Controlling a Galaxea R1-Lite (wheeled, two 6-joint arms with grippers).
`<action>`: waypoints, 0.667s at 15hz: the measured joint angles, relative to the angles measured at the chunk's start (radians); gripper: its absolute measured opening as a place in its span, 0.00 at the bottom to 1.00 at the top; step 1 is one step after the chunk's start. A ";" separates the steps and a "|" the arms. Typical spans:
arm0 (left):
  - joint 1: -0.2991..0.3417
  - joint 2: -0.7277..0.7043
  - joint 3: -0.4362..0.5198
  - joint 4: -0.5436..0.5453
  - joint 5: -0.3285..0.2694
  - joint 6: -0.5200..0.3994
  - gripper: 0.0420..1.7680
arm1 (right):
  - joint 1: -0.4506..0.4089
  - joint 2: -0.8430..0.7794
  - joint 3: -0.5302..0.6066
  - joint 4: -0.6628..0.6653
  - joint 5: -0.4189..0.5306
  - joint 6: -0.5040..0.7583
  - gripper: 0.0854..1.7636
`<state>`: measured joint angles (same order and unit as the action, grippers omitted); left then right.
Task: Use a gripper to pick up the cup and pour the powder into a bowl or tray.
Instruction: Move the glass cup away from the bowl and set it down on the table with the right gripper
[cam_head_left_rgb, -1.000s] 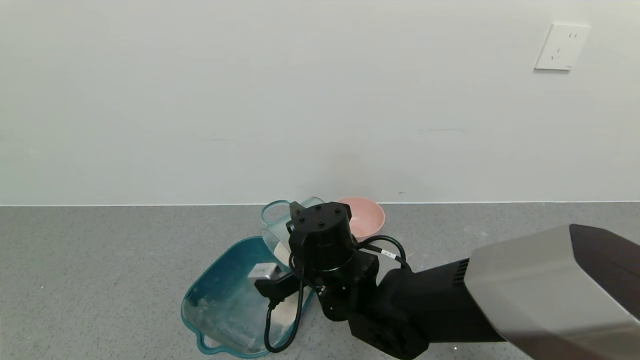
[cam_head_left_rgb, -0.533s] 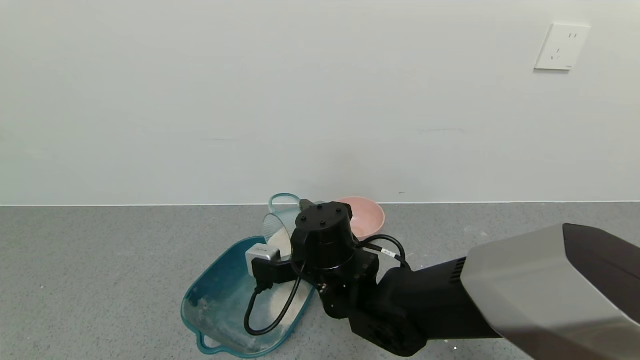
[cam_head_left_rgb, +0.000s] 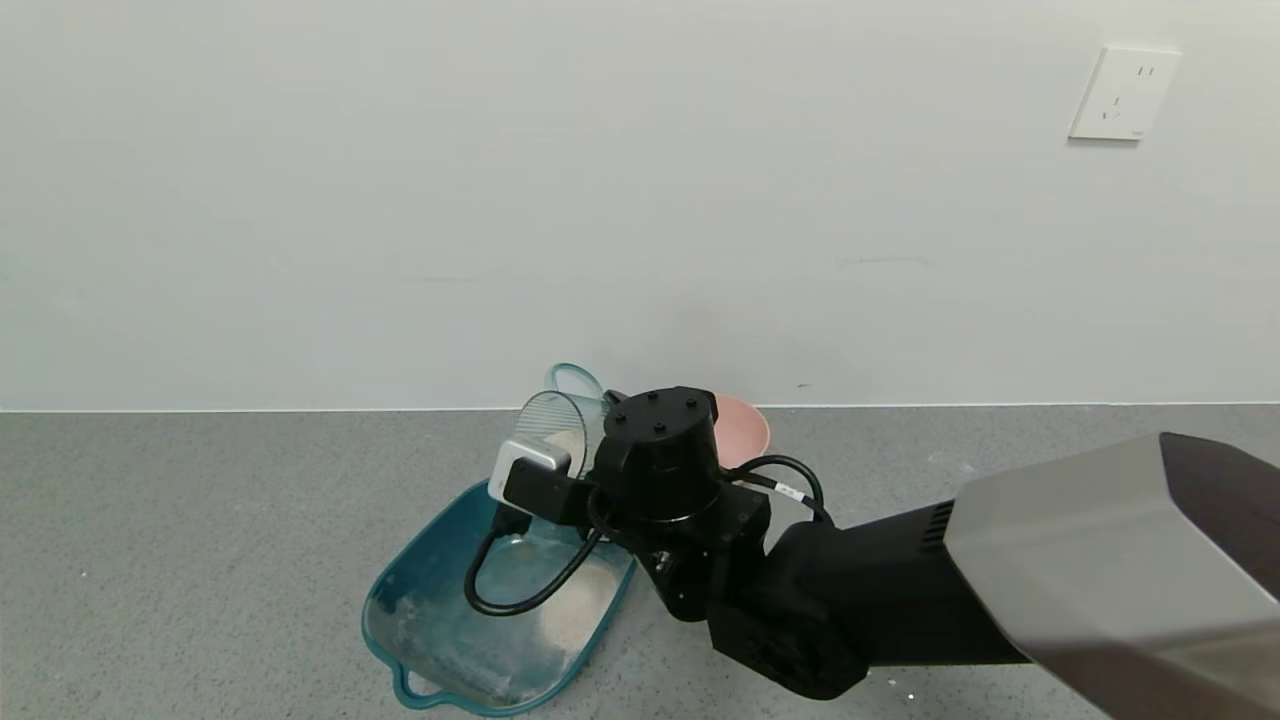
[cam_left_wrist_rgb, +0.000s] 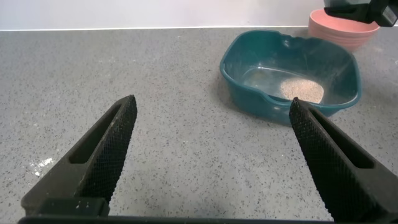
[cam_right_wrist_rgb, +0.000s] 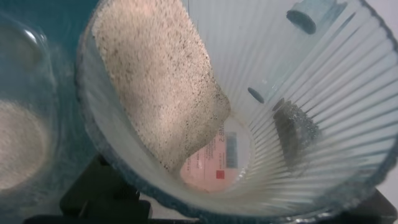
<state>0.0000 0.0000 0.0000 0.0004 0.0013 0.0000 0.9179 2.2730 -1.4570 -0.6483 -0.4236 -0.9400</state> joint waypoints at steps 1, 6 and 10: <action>0.000 0.000 0.000 0.000 0.000 0.000 1.00 | 0.000 -0.006 0.003 0.001 0.009 0.054 0.75; 0.000 0.000 0.000 0.000 0.000 0.000 1.00 | -0.003 -0.046 0.025 0.001 0.034 0.360 0.75; 0.000 0.000 0.000 0.000 0.000 0.000 1.00 | -0.023 -0.100 0.098 0.000 0.048 0.552 0.75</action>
<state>0.0000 0.0000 0.0000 0.0000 0.0013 0.0000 0.8953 2.1734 -1.3594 -0.6479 -0.3755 -0.3881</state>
